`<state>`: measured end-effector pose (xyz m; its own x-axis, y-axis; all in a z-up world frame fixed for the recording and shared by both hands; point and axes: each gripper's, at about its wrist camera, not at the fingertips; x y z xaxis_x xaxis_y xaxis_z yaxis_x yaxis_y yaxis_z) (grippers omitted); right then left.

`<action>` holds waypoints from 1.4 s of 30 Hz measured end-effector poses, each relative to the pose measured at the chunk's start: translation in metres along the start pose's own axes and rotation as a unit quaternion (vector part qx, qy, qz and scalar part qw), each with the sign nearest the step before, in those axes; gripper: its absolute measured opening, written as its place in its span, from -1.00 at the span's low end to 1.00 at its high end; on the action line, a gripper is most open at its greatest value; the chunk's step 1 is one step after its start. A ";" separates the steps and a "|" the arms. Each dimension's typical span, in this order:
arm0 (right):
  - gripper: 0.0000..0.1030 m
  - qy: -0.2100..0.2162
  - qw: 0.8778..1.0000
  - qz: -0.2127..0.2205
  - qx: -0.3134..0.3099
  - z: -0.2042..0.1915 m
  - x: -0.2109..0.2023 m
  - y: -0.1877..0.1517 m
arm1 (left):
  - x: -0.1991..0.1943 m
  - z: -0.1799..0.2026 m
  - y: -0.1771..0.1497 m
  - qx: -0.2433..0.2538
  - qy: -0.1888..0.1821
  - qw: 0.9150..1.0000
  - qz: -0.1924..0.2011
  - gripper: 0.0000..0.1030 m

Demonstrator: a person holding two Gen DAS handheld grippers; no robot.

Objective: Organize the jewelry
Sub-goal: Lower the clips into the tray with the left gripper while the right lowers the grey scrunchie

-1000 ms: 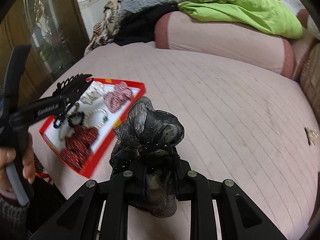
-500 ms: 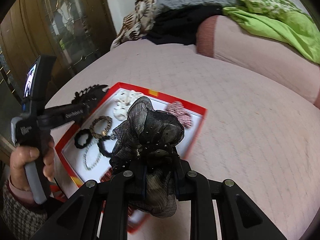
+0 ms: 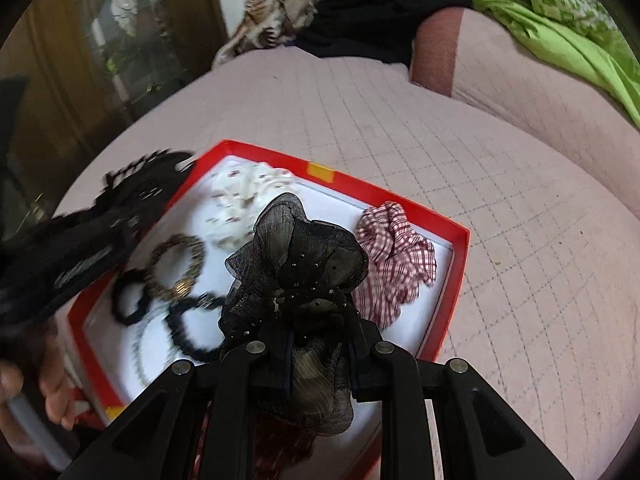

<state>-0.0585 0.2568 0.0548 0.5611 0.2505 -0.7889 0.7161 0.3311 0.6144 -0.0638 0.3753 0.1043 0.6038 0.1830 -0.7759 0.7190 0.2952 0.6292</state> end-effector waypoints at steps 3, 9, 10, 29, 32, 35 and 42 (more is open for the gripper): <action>-0.58 -0.016 1.000 -0.004 0.005 0.005 0.011 0.011 | 0.010 -0.002 0.003 -0.006 0.004 1.000 -0.010 -0.37; -0.58 -0.027 0.999 0.005 0.021 0.016 0.009 0.023 | 0.021 0.002 0.007 -0.010 -0.005 1.000 -0.023 -0.37; -0.58 -0.023 0.999 0.007 0.021 0.016 0.006 0.022 | 0.021 0.003 0.006 -0.006 -0.007 1.000 -0.024 -0.37; -0.55 -0.009 1.000 -0.015 0.000 -0.004 0.005 -0.015 | 0.046 0.007 -0.001 0.008 0.024 0.998 -0.054 -0.36; -0.47 -0.023 1.000 -0.015 0.000 -0.001 0.010 -0.011 | 0.044 0.008 -0.002 0.012 0.024 0.998 -0.053 -0.36; -0.39 -0.018 1.000 -0.015 0.007 0.002 0.009 -0.011 | 0.043 0.009 -0.003 0.015 0.021 0.998 -0.054 -0.36; -0.06 -0.013 1.000 0.001 0.009 0.004 -0.006 -0.016 | 0.032 0.018 -0.005 0.036 0.010 0.998 -0.050 -0.36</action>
<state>-0.0711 0.2463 0.0496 0.5734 0.2279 -0.7869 0.7219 0.3137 0.6168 -0.0420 0.3629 0.0770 0.5209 0.1748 -0.8355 0.7987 0.2457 0.5493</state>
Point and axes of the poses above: each gripper's, at about its wrist camera, not at the fingertips, and x roughly the way its jaws point, z to its right, y to its top, and after that the axes turned 4 degrees about -y, right-handed
